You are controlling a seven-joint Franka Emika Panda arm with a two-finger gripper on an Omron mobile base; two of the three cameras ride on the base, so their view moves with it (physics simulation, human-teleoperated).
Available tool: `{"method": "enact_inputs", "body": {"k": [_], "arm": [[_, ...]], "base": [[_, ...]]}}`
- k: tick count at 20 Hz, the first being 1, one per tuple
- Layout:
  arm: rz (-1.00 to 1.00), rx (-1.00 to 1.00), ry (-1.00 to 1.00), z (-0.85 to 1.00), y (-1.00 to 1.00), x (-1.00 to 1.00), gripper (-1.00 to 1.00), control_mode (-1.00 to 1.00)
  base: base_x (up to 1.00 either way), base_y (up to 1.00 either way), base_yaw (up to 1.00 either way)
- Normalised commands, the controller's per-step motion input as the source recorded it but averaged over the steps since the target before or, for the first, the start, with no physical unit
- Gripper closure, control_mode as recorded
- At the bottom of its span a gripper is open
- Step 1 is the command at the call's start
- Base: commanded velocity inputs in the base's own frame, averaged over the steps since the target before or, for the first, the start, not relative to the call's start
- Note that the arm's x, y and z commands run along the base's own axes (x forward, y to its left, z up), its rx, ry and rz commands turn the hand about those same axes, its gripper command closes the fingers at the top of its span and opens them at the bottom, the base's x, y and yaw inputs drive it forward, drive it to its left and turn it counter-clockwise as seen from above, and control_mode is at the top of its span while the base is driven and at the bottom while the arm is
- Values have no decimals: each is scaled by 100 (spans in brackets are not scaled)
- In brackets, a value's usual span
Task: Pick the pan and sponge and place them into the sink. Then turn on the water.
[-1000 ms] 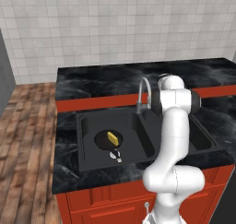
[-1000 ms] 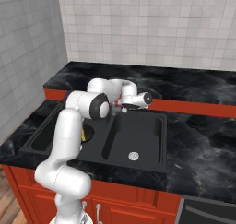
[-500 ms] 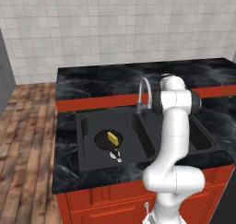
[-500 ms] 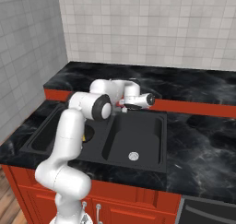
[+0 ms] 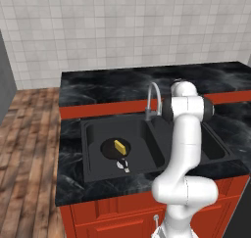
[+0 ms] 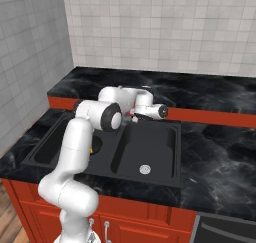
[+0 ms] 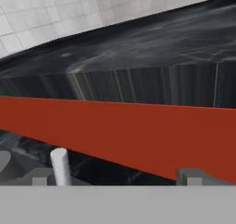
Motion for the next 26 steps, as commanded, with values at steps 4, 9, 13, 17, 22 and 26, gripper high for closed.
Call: {"method": "enact_inputs", "body": {"k": [4,9,13,17,22,26], "arm": [[-12,-5,-7,-38,-88,7,-100,-100],[-15,-6,-6,-44,-97,17,-100,-100],[-15,-5,-4,-44,-91,26,-100,-100],[-9,0,-6,-8,-22,2,-100,-100],[-3,0,-10,15,3,0,-100,-100],[-3,0,-9,28,20,-6,-100,-100]], "base": [[0,0,0],[0,0,0],[0,0,0],[0,0,0],[0,0,0],[0,0,0]]}}
